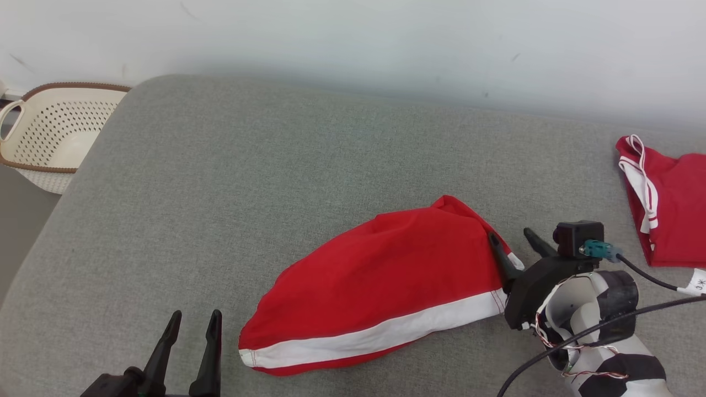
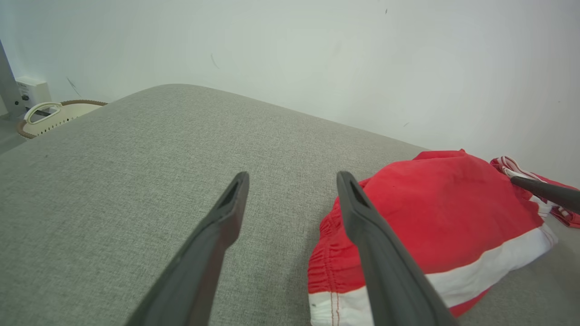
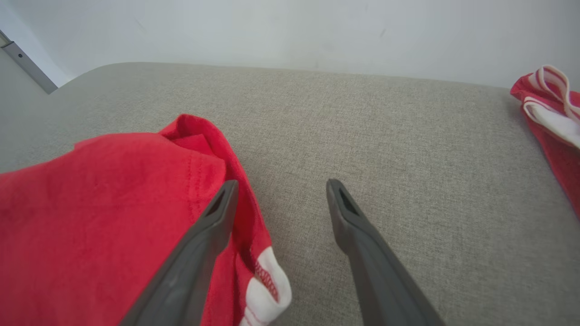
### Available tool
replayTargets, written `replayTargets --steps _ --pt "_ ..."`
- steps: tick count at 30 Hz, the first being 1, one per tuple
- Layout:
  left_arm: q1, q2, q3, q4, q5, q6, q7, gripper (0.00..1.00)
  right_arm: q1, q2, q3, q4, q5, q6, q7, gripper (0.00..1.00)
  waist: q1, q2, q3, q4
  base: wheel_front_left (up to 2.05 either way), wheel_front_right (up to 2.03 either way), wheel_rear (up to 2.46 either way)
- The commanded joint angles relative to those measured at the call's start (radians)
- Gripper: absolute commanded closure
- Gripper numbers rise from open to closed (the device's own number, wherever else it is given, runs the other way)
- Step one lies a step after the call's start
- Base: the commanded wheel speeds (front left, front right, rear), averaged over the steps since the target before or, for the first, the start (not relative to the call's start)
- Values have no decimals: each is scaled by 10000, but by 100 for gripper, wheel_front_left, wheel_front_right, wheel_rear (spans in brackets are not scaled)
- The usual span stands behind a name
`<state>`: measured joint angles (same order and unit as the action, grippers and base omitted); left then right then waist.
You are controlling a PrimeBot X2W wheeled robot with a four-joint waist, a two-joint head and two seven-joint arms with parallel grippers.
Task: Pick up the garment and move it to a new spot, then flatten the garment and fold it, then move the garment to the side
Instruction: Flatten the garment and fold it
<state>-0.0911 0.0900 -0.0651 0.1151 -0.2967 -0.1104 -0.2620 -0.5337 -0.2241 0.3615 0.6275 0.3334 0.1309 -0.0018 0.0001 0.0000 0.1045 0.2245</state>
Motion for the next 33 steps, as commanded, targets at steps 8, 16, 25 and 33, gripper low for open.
replayTargets --steps 8,16,25,33 --pt "-106 -170 222 89 238 -140 -51 0 12 -208 859 -11 1101 -5 843 100 -1 0 134 25 0 0 0" --pt "-176 -254 297 195 269 -181 -51 0 -321 -451 1021 -123 1216 -4 386 100 -1 0 173 18 0 0 0" --pt "-265 -286 397 219 283 -191 -51 0 -1090 -620 900 -218 573 -4 -743 100 -1 0 301 42 0 0 0" --pt "-322 -304 232 289 172 -196 -51 0 -1961 -373 368 477 -119 -5 -1486 100 -1 0 372 210 0 0 0"
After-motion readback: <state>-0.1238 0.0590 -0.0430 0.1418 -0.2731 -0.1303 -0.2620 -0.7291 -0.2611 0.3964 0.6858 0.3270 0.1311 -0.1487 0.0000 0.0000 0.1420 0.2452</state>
